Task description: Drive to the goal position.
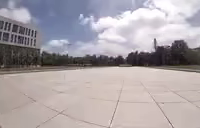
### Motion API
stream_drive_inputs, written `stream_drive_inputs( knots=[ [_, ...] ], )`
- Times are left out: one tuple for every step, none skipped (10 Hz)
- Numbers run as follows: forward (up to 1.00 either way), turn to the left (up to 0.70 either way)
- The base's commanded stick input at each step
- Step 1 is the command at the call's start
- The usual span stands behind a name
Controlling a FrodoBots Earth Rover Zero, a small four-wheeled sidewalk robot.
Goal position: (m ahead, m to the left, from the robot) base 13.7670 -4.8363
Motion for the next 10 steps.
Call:
stream_drive_inputs(
  knots=[
    [1.00, 0.00],
    [1.00, 0.00],
    [1.00, 0.00],
    [1.00, 0.00],
    [1.00, 0.00],
    [1.00, 0.00],
    [1.00, 0.00],
    [1.00, 0.00],
    [1.00, 0.00],
    [1.00, 0.00]
  ],
)
